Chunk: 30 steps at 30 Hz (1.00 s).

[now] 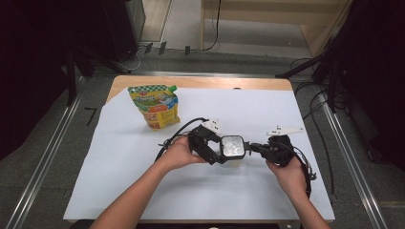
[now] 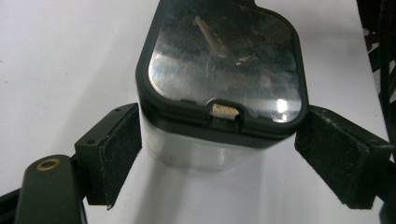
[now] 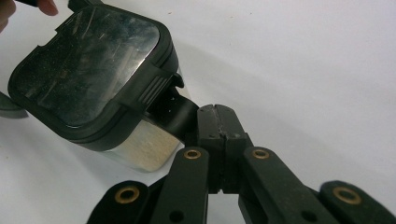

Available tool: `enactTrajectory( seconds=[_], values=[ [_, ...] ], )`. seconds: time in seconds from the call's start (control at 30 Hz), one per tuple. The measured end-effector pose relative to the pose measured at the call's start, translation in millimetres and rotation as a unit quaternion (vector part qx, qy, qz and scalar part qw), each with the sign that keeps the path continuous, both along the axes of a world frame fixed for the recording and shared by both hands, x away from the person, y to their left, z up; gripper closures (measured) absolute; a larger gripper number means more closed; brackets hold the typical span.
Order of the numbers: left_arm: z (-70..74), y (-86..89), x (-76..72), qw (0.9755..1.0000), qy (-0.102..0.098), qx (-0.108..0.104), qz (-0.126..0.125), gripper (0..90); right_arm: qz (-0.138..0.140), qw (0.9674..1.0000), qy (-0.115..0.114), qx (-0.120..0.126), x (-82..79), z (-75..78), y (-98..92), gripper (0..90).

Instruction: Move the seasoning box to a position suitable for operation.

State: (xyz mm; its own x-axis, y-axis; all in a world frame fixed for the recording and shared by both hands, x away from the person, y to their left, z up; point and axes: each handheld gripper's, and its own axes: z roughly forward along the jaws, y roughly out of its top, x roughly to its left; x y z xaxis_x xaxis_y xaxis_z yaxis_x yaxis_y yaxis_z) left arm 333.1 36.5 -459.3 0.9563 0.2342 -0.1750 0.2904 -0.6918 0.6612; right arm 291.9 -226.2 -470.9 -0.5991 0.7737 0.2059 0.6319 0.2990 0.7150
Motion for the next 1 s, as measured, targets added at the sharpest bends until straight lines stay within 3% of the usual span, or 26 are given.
enactTrajectory(
  seconds=[0.37, 0.47, 0.57, 1.0],
  values=[
    [-0.8, -9.8, -2.7, 0.9992, -0.038, 0.006, -0.005, 15.9, -0.006, 1.0, -0.001, 0.004, -0.1, -0.8, 0.2, 90.0],
    [1.4, -11.1, -1.2, 0.9995, -0.028, 0.015, -0.005, 15.9, -0.007, 1.0, -0.001, 0.004, -0.2, -0.7, 0.4, 90.0],
    [4.4, -13.1, -1.3, 0.999, -0.034, 0.028, -0.01, 16.0, -0.008, 1.0, 0.0, 0.004, -0.5, -0.6, 0.7, 90.0],
    [10.2, -14.4, -3.2, 0.998, -0.049, 0.034, -0.019, 16.8, -0.005, 1.0, -0.002, 0.004, -1.0, -0.9, 1.0, 90.0]
  ],
)
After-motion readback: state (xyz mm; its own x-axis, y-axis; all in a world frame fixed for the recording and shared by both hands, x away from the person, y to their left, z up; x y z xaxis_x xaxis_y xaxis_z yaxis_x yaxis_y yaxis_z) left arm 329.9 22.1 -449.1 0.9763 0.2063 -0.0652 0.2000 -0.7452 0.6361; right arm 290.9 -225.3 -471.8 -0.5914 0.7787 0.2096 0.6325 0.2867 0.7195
